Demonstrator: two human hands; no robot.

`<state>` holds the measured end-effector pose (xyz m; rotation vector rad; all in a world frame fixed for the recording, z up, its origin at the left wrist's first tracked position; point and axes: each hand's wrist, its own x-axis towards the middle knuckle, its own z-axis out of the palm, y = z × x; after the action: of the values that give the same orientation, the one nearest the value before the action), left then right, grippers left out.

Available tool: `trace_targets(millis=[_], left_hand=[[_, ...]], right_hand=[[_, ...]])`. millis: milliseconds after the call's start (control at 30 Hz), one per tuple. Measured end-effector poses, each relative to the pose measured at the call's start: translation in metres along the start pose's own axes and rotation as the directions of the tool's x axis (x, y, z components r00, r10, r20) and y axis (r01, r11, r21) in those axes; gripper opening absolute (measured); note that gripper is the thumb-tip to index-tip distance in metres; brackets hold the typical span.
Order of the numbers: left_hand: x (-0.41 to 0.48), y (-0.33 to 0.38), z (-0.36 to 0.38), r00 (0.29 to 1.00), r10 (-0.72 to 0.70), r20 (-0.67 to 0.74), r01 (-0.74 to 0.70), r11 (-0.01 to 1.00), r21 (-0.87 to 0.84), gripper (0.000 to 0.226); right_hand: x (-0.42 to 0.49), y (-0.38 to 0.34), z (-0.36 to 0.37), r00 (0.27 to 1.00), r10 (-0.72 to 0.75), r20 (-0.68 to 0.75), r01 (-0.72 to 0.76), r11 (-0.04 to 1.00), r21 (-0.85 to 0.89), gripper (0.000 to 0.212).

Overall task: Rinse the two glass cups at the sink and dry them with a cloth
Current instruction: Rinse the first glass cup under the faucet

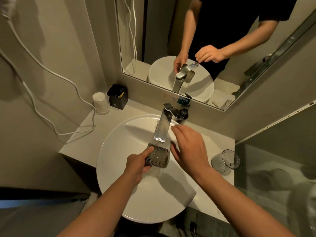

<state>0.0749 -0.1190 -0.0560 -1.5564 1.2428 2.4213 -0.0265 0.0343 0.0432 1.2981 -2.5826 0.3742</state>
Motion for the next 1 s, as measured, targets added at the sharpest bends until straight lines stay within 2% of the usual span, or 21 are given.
trace_targets(millis=[67, 267, 533, 600, 700, 767, 867, 933, 1000], left_hand=[[0.0, 0.0, -0.001, 0.999, -0.026, 0.019, 0.026, 0.999, -0.031, 0.039], [0.0, 0.002, -0.001, 0.997, -0.06, 0.041, 0.065, 0.992, -0.106, 0.038], [-0.003, 0.005, -0.003, 0.992, -0.102, 0.068, 0.111, 0.982, -0.151, 0.037], [-0.003, 0.006, -0.003, 0.988, -0.129, 0.085, 0.143, 0.971, -0.193, 0.039], [-0.004, 0.006, -0.003, 0.984, -0.15, 0.101, 0.169, 0.959, -0.226, 0.033], [-0.005, 0.005, -0.002, 0.98, -0.16, 0.122, 0.185, 0.952, -0.243, 0.03], [-0.005, 0.002, -0.002, 0.972, -0.178, 0.151, 0.214, 0.938, -0.273, 0.033], [-0.003, -0.001, -0.004, 0.966, -0.204, 0.16, 0.243, 0.924, -0.293, 0.044], [-0.002, -0.004, -0.006, 0.955, -0.24, 0.172, 0.281, 0.919, -0.278, 0.052]], right_hand=[[0.018, 0.004, -0.01, 0.998, 0.045, -0.055, -0.046, 0.999, -0.012, 0.058], [0.035, 0.013, 0.002, 0.982, 0.16, 0.099, -0.155, 0.986, -0.063, 0.068], [0.007, 0.013, 0.008, 0.976, 0.14, 0.166, -0.125, 0.987, -0.099, 0.07], [0.0, 0.008, 0.003, 0.985, 0.122, 0.12, -0.114, 0.991, -0.069, 0.062], [-0.02, -0.012, 0.003, 0.999, 0.011, 0.048, -0.012, 1.0, 0.016, 0.041], [-0.034, -0.022, 0.013, 0.99, -0.009, 0.14, 0.002, 0.999, 0.049, 0.041], [-0.038, -0.024, 0.032, 0.937, 0.029, 0.349, -0.039, 0.999, 0.023, 0.065], [-0.032, -0.024, 0.035, 0.92, 0.03, 0.391, -0.046, 0.998, 0.032, 0.062], [-0.026, -0.024, 0.035, 0.918, 0.016, 0.396, -0.027, 0.999, 0.022, 0.051]])
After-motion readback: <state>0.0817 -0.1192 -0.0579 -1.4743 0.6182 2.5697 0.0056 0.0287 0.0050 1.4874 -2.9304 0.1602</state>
